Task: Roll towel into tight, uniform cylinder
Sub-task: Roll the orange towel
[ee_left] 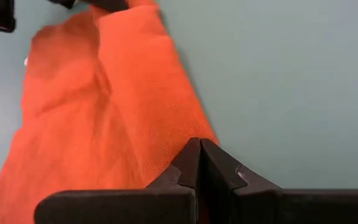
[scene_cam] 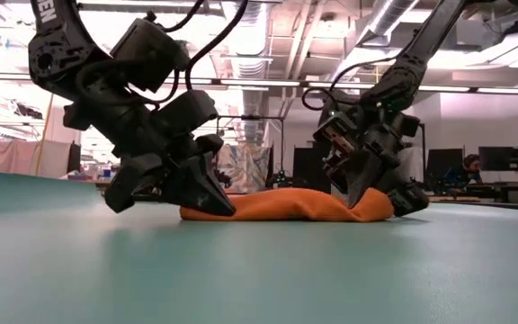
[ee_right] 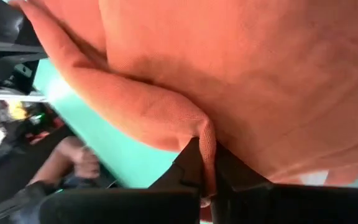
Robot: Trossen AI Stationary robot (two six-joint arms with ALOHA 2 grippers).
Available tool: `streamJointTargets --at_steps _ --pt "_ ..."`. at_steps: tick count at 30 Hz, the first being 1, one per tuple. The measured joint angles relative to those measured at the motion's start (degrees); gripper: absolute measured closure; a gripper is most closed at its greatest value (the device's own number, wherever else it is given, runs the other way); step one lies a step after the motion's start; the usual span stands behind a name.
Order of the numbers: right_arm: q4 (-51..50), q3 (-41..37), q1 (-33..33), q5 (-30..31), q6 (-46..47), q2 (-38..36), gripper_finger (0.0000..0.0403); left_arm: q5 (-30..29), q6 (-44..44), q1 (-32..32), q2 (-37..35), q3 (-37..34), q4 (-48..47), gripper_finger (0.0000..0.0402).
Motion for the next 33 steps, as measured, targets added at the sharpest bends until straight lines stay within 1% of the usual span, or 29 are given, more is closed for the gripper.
streamJointTargets --at_steps 4,9,14,16,19,21,26,27,29,31,33 --pt "0.5 0.0 1.2 9.9 -4.9 -3.4 0.0354 0.0 -0.6 0.0 0.0 0.0 -2.7 0.0401" --pt "-3.1 0.0 2.9 22.4 -5.2 -9.5 0.033 0.9 -1.0 0.0 0.0 0.1 -5.7 0.0401" --pt "-10.1 -0.2 4.2 32.4 -5.9 -14.0 0.032 1.6 -1.6 0.0 -0.1 0.1 -6.9 0.0401" --pt "-12.8 -0.3 4.6 35.6 -6.0 -14.9 0.032 2.0 -2.0 0.1 -0.1 0.1 -7.0 0.0401" --pt "-13.2 -0.2 5.3 38.5 -7.5 -15.8 0.0319 2.1 -2.1 0.1 -0.1 0.1 -7.1 0.0401" --pt "-10.6 -0.2 6.9 41.3 -9.4 -17.0 0.0319 2.3 -2.3 0.1 0.0 0.1 -7.1 0.0401" --pt "-8.1 -0.3 12.9 52.5 -13.7 -22.7 0.0319 2.8 -2.2 0.2 0.0 0.1 -7.3 0.0401" --pt "-6.1 -1.0 14.5 54.6 -15.6 -23.8 0.0319 3.2 -1.8 0.3 0.0 0.1 -7.3 0.0401" --pt "3.0 -3.6 17.9 57.1 -19.6 -25.5 0.032 4.0 -0.9 0.6 0.0 0.0 -7.3 0.0402" --pt "13.9 -7.1 20.8 57.3 -23.4 -25.9 0.0322 4.7 -0.5 0.9 0.0 0.0 -7.3 0.0401" --pt "19.8 -10.0 22.2 58.1 -24.7 -25.1 0.0327 5.3 -0.5 1.2 0.0 0.0 -7.3 0.0401"
